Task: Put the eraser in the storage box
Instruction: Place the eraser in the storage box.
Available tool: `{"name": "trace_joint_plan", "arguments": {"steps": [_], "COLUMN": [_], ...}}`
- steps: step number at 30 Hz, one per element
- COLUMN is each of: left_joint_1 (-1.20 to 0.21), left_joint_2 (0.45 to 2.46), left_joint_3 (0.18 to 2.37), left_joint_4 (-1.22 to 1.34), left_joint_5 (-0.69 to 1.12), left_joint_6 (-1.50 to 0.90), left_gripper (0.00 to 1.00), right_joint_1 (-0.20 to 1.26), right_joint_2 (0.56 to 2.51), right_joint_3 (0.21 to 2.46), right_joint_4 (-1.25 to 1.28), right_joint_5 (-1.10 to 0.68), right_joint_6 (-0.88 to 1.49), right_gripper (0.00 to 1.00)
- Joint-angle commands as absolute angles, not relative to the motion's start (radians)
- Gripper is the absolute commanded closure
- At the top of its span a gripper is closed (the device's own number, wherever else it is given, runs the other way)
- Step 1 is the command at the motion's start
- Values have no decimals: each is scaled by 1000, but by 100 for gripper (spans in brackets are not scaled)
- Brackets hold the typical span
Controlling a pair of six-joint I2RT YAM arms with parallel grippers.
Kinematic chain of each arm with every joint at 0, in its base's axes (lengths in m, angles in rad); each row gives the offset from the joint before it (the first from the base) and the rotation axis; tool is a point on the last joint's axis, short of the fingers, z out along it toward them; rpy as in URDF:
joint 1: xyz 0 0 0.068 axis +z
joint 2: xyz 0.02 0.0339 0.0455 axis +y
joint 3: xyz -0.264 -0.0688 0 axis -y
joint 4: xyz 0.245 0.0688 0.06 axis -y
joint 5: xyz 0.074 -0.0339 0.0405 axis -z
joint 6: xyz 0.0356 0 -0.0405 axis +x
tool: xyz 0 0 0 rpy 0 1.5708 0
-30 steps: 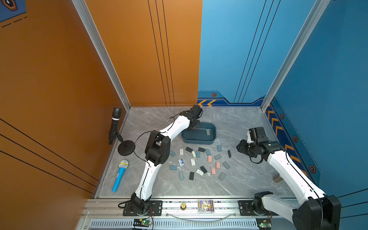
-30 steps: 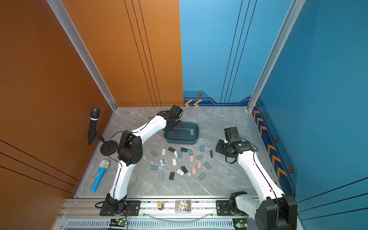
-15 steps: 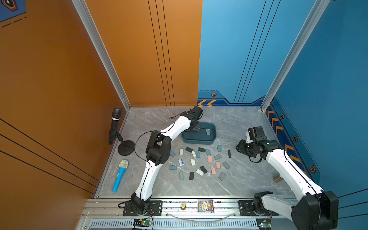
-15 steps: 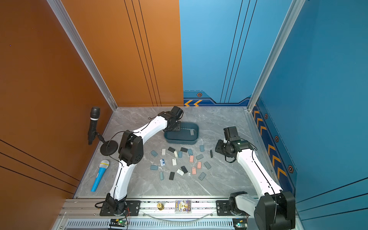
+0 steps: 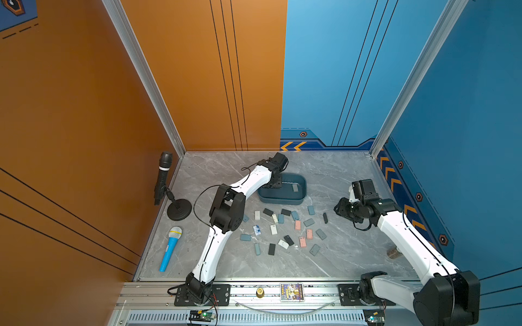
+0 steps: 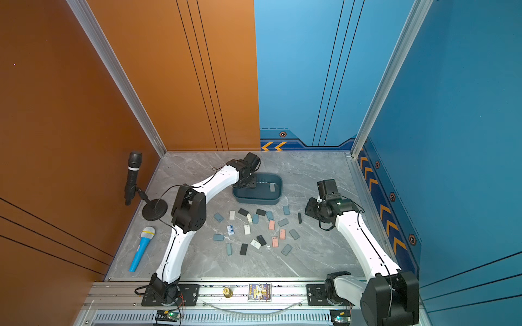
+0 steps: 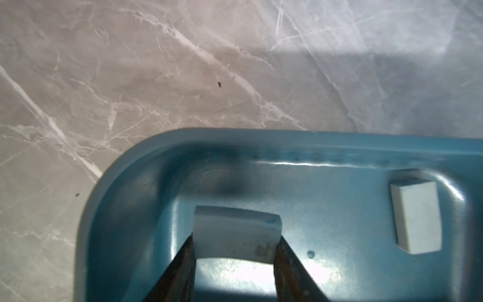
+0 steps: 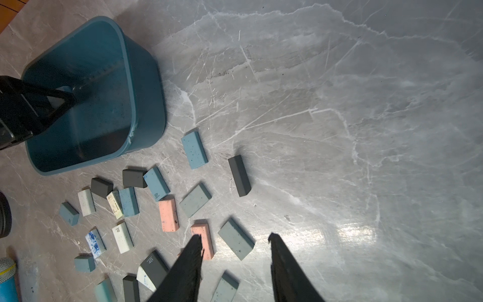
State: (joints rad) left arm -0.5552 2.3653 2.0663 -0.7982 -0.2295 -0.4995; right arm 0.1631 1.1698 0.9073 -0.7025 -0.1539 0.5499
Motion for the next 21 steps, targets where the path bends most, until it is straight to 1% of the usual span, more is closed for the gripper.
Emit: {"name": "trace_joint_plan", "arguments": {"steps": [1, 10, 14, 21], "left_joint_1": [-545, -541, -544, -566], "left_joint_2": [2391, 2380, 2353, 2234], "left_joint_3": [2102, 2097, 2093, 2068], "left_joint_4": [-821, -822, -822, -819], "left_joint_5": [-232, -219, -217, -225], "left_joint_6": [-514, -513, -516, -490], "left_gripper": [52, 41, 40, 41], "right_joint_1": [156, 156, 156, 155], "right_joint_2": [1166, 1160, 1159, 1192], "right_joint_3": [916, 920, 922, 911], "right_joint_4": [-696, -702, -704, -707], "right_joint_5": [-152, -154, -155, -138], "right_joint_6": [538, 539, 538, 529], "right_gripper": [56, 56, 56, 55]}}
